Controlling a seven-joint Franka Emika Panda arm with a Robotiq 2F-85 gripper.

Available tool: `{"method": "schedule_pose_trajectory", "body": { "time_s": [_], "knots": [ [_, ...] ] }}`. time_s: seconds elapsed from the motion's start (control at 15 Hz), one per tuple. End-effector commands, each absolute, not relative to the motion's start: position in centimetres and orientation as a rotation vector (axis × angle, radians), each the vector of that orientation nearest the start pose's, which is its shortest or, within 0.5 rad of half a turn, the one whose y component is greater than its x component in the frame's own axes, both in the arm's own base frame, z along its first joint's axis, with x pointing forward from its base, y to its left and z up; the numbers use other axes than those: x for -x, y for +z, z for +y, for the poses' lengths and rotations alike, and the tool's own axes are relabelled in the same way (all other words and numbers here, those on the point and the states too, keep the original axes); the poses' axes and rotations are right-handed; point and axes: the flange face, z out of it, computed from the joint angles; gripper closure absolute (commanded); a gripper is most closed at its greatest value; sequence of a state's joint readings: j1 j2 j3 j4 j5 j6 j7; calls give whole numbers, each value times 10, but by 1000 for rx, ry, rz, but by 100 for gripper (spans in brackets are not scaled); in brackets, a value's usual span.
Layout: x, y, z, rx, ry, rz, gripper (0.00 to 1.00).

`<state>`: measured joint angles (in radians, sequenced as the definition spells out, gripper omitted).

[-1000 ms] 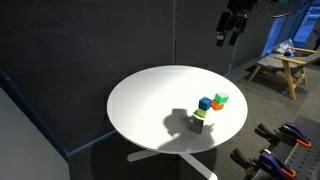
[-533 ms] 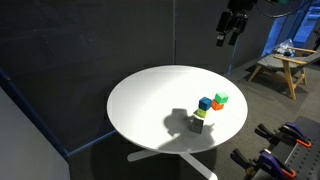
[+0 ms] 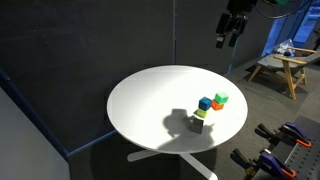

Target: Pick up the blue block and put it on the table

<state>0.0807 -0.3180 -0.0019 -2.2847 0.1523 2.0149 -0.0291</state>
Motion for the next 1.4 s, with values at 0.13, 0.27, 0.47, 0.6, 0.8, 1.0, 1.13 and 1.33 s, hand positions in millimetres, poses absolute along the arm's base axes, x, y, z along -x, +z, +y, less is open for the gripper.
{"method": "schedule_pose_trajectory", "body": {
  "time_s": [0.13, 0.27, 0.47, 0.6, 0.8, 1.0, 1.13, 1.33],
  "knots": [
    [-458, 471, 49, 3032, -100, -77, 0],
    [-457, 463, 50, 3050, -120, -80, 0],
    [-458, 450, 50, 3086, -163, -87, 0],
    [-458, 440, 49, 3102, -178, -88, 0],
    [-459, 427, 44, 3115, -186, -76, 0],
    [-461, 415, 34, 3111, -178, -55, 0],
    [-463, 407, 28, 3109, -176, -31, 0],
    [-467, 393, 20, 3110, -174, -1, 0]
  ]
}}
